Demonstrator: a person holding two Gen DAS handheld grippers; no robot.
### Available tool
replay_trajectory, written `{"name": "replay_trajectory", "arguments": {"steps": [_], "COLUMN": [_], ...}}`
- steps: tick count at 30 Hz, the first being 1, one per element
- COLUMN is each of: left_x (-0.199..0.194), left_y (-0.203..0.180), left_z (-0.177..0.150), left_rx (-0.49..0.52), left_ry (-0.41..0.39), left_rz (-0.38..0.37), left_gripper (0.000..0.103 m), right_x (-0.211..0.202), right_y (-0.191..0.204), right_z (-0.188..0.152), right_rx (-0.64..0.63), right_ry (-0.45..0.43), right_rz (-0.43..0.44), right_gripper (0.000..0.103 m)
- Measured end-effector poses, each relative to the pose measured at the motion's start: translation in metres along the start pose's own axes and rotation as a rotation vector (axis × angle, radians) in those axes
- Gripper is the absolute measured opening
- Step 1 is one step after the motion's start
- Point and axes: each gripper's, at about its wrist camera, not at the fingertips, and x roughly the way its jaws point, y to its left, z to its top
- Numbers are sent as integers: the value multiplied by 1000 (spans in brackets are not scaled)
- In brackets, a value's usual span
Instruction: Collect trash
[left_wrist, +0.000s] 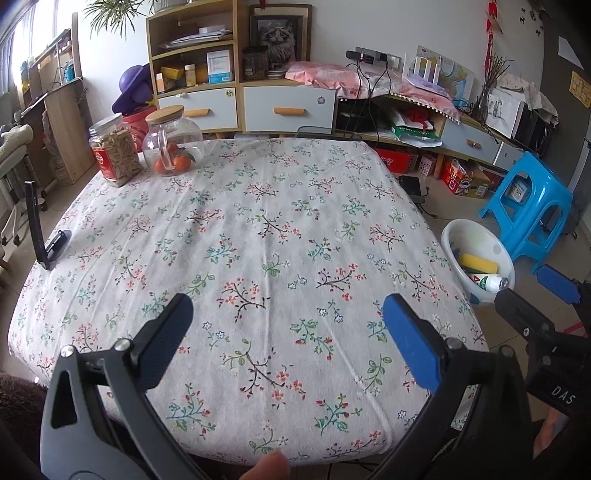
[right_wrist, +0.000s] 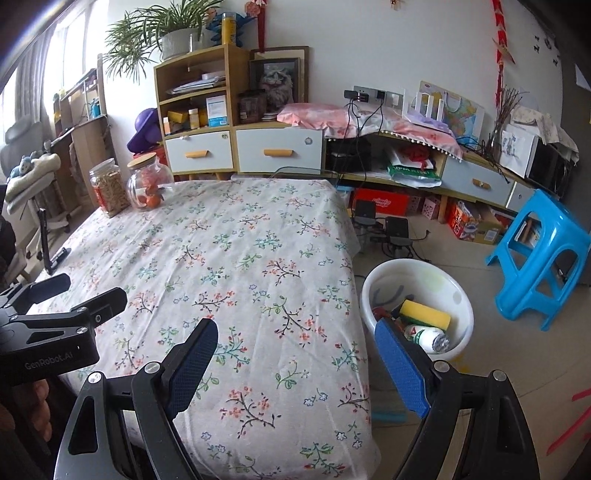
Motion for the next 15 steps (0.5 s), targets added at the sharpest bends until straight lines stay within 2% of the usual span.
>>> {"name": "replay_trajectory", "arguments": {"steps": [15], "left_x": [4], "left_y": [0], "left_z": [0], "left_rx": [-5], "left_ry": [29], "left_rz": [1], "left_gripper": [102], "right_x": [-2], "right_y": [-4], "right_z": [5], "right_rx": [32], "right_ry": [-14], "right_rz": [1], "right_gripper": [88]}}
